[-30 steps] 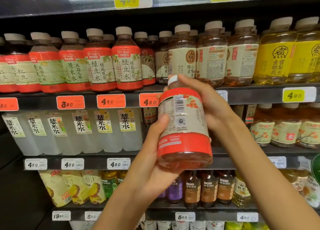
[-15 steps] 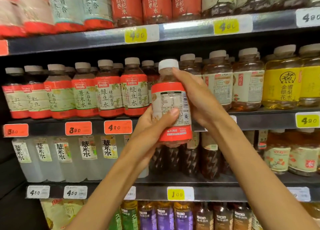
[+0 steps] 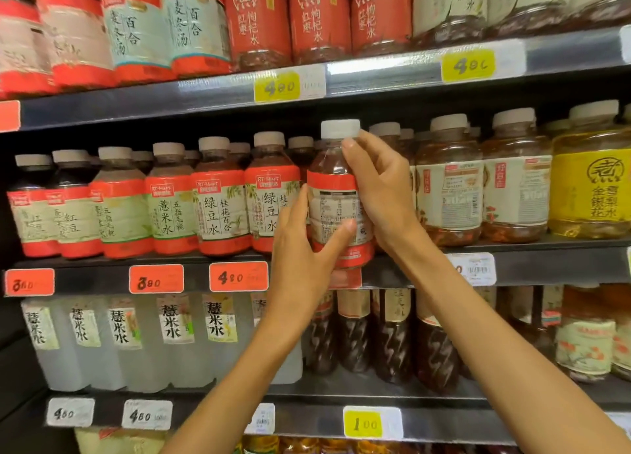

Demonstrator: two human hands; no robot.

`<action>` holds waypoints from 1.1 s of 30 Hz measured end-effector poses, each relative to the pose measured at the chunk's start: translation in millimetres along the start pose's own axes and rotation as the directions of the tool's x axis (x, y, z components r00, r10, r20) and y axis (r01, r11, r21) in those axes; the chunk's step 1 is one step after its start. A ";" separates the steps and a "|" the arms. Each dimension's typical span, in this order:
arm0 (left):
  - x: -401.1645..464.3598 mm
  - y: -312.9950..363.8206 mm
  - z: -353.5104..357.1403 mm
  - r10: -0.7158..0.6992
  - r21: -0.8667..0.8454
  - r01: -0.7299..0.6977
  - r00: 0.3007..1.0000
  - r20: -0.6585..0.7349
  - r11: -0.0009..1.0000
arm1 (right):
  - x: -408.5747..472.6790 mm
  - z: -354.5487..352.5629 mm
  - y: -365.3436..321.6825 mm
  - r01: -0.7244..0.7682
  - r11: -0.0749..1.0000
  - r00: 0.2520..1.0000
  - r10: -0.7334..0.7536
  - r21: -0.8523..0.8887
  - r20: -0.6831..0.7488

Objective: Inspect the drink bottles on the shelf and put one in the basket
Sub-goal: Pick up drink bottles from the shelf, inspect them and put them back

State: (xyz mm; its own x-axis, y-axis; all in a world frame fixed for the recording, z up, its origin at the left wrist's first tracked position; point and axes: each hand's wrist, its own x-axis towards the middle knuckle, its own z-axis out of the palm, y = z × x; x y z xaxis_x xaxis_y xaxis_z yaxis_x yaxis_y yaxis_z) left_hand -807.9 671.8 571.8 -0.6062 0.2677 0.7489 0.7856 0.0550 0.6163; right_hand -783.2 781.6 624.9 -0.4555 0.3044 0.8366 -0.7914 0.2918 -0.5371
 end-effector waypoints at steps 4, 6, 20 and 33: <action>-1.3 -8.5 1.3 0.063 0.190 -0.039 0.990 -0.122 0.981 | 0.8 7.2 10.7 0.056 0.995 0.995 -0.063 -0.087 -0.077; -2.8 -12.6 4.0 0.095 0.190 -0.062 0.981 -0.171 0.980 | 0.9 13.3 16.3 0.041 0.996 0.991 -0.051 -0.084 -0.120; -0.3 -25.3 13.5 0.203 0.607 -0.070 0.967 -0.152 0.791 | 13.3 3.9 23.4 0.148 0.714 0.987 -0.058 -0.684 0.152; 5.0 -31.7 5.1 0.188 0.552 -0.082 0.972 -0.138 0.830 | 12.3 -19.0 21.3 0.319 0.294 0.933 -0.262 -0.901 0.246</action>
State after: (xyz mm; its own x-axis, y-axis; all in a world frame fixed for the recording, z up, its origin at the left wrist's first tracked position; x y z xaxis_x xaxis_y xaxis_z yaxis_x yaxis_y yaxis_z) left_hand -835.2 676.3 554.8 -0.4586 0.1375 0.8779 0.7698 0.5550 0.3152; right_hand -798.0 808.7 621.6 -0.3182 -0.0148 0.9479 -0.0111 0.9999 0.0119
